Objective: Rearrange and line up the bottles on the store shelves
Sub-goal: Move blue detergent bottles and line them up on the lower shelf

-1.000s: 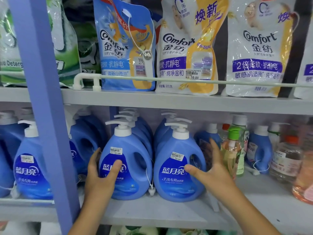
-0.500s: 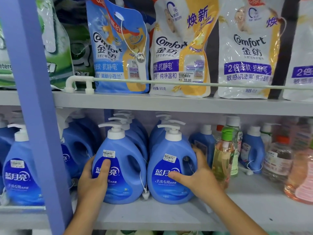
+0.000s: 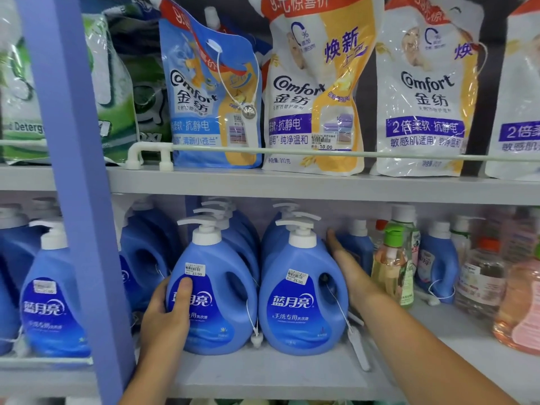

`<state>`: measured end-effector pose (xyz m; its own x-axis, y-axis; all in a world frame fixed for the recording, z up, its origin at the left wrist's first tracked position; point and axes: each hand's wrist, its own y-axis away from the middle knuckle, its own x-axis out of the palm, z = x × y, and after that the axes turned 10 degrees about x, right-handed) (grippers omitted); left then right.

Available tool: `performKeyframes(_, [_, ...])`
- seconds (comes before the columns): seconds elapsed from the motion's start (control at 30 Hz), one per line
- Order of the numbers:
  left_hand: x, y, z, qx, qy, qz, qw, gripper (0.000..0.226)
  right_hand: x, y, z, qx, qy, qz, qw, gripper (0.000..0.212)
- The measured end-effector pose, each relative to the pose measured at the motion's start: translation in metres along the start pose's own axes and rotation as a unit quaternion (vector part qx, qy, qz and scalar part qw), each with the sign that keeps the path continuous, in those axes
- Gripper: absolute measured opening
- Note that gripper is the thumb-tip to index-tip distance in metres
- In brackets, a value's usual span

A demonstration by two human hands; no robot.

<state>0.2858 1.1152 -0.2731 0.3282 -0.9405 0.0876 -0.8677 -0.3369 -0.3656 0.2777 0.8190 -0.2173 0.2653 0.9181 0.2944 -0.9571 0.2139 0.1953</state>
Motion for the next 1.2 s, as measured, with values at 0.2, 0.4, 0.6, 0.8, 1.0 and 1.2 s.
performKeyframes(0.2, [0.001,-0.001,-0.002,-0.005,0.001,-0.014,1.000,0.020,0.003,0.014,0.005,-0.004,0.020,0.054,0.998,0.042])
performKeyframes(0.4, [0.002,0.000,-0.001,0.000,0.003,-0.010,1.000,0.019,0.002,0.018,0.001,-0.005,0.020,0.020,1.000,0.049])
performKeyframes(0.6, [-0.001,-0.003,0.007,0.005,0.002,-0.002,1.000,0.026,-0.001,0.044,-0.043,-0.149,0.161,-0.108,0.970,0.080])
performKeyframes(0.8, [-0.005,-0.006,0.016,0.011,-0.010,-0.012,1.000,0.038,0.003,0.048,-0.077,-0.251,0.293,-0.111,0.916,0.114])
performKeyframes(1.0, [-0.002,0.000,0.009,0.026,-0.002,0.007,1.000,0.026,0.000,0.052,-0.069,-0.236,0.276,-0.097,0.927,0.115])
performKeyframes(1.2, [-0.001,0.008,0.008,0.108,-0.030,0.034,0.993,0.074,0.007,0.052,-0.067,-0.278,0.337,-0.134,0.889,0.122])
